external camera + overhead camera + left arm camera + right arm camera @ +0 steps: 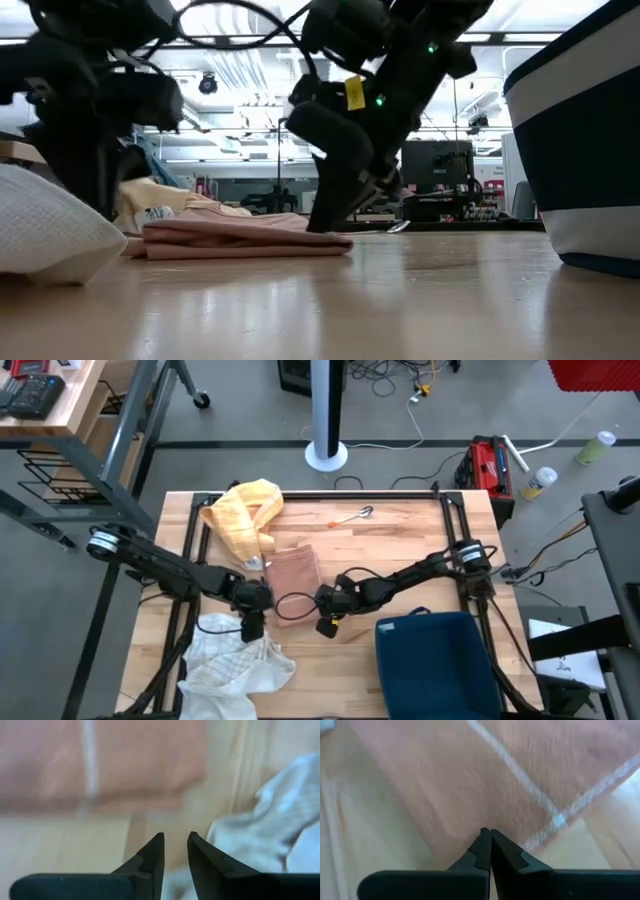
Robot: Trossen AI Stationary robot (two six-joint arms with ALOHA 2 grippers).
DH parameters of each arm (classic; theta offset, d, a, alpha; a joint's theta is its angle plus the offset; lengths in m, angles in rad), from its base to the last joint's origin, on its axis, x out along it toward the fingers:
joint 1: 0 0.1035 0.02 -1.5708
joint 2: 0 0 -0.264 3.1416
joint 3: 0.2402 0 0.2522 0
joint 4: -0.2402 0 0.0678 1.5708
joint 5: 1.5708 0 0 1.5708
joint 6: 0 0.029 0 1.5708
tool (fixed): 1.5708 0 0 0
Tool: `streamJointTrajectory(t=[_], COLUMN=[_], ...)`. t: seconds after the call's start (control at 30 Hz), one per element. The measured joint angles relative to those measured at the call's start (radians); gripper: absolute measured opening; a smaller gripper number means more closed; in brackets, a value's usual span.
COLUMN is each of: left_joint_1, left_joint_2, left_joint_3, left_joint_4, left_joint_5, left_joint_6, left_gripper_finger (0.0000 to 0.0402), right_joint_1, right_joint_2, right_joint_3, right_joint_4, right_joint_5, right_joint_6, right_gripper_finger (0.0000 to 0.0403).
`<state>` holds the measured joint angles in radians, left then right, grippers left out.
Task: Fold towel
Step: Fold the brown towel
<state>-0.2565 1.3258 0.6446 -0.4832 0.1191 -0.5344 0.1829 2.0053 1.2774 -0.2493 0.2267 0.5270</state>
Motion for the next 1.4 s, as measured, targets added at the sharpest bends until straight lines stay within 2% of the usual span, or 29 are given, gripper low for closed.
streamJointTrajectory(t=[0.13, 0.27, 0.33, 0.43, 0.7, 0.9, 1.07, 1.2, 1.3, 1.4], left_joint_1=[-0.002, -0.001, 0.005, 0.007, 0.01, 0.017, 0.019, 0.017, 0.018, 0.021], left_joint_2=[-0.04, -0.039, -0.019, 0.02, 0.133, 0.21, 0.216, 0.195, 0.159, 0.113], left_joint_3=[0.004, -0.021, -0.025, -0.037, -0.038, -0.03, 0.003, 0.039, 0.087, 0.143], left_joint_4=[-0.129, -0.113, -0.046, -0.024, 0.174, 0.344, 0.327, 0.341, 0.186, -0.002], left_joint_5=[-0.108, -0.285, -0.32, -0.31, -0.279, -0.251, -0.229, -0.222, -0.224, -0.322], left_joint_6=[-0.025, -0.025, -0.014, 0.019, 0.08, 0.095, 0.111, 0.198, 0.269, 0.297], left_gripper_finger=[0.0074, 0.0074, 0.0074, 0.0074, 0.0073, 0.005, 0.0027, 0.0017, 0.0012, 0.0007], right_joint_1=[0.0, 0.0, 0.0, 0.0, 0.0, 0.0, 0.0, 0.004, 0.016, 0.026], right_joint_2=[-0.029, -0.042, -0.047, -0.049, -0.063, -0.083, -0.113, -0.132, -0.133, -0.109], right_joint_3=[-0.002, -0.004, -0.004, -0.004, -0.009, -0.013, -0.016, -0.014, -0.019, -0.021], right_joint_4=[-0.04, -0.073, -0.101, -0.131, -0.194, -0.198, -0.185, -0.151, -0.072, 0.053], right_joint_5=[0.011, 0.01, 0.01, 0.01, 0.012, 0.01, 0.011, 0.007, -0.023, -0.079], right_joint_6=[-0.002, 0.0, 0.001, 0.012, 0.014, -0.007, -0.025, -0.081, -0.132, -0.145], right_gripper_finger=[0.0, 0.0, 0.0, 0.0, 0.0, 0.0, 0.0, 0.0, 0.0, 0.0])
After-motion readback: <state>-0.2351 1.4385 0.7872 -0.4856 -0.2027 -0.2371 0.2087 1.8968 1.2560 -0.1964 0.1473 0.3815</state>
